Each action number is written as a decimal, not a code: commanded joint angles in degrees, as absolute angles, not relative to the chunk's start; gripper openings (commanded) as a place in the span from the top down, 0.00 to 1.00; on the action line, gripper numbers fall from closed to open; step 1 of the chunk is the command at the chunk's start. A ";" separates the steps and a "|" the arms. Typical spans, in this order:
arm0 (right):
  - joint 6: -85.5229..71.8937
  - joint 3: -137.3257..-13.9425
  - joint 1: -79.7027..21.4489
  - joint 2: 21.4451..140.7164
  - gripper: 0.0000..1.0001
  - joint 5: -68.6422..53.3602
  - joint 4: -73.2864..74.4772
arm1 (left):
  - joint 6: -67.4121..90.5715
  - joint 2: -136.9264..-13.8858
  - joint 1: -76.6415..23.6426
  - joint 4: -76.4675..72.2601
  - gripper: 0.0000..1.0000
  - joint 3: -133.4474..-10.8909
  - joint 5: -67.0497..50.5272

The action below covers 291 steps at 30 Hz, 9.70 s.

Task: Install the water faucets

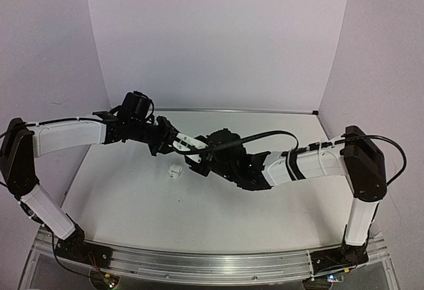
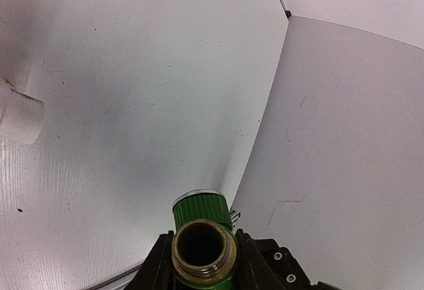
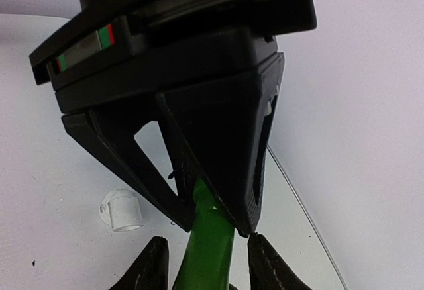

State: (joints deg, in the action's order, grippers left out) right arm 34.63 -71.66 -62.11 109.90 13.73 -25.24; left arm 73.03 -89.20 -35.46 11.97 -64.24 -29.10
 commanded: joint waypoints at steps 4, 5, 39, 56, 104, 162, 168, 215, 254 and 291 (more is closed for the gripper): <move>34.18 -73.21 -61.96 110.11 0.69 17.20 -28.93 | 73.55 -85.89 -35.86 10.99 1.00 -64.31 -29.28; 34.04 -73.46 -61.96 110.32 0.71 17.33 -28.96 | 73.56 -85.88 -35.86 10.98 1.00 -64.33 -29.31; -23.90 -73.06 -44.93 96.35 1.00 -54.19 -17.23 | 41.31 -76.47 -39.03 -5.82 0.05 -58.79 -38.03; -23.03 -73.05 -44.91 96.05 1.00 -53.92 -19.43 | 42.14 -75.79 -40.26 -7.76 0.63 -58.15 -42.52; -31.11 -74.60 -45.45 100.98 0.64 -56.27 -29.61 | 40.74 -68.92 -40.25 -11.69 1.00 -54.14 -31.04; 1.43 -55.05 -45.51 74.58 1.00 -9.14 -1.71 | 11.47 -94.86 -31.20 33.06 0.10 -70.32 -25.25; 2.27 -52.78 -45.53 72.21 1.00 -10.53 -2.76 | 9.42 -98.20 -28.34 29.69 0.11 -69.27 -30.27; -1.27 -46.18 -45.51 61.64 1.00 -15.10 -7.56 | 101.56 -118.87 -34.37 55.49 0.10 -94.63 -16.07; 5.21 -49.30 -45.50 67.05 1.00 -5.70 -6.34 | 88.43 -115.63 -34.59 54.70 1.00 -100.78 -9.57; 85.31 -65.53 -45.60 80.23 1.00 -26.79 -16.33 | -18.40 -81.80 -19.19 26.52 1.00 -80.42 -90.01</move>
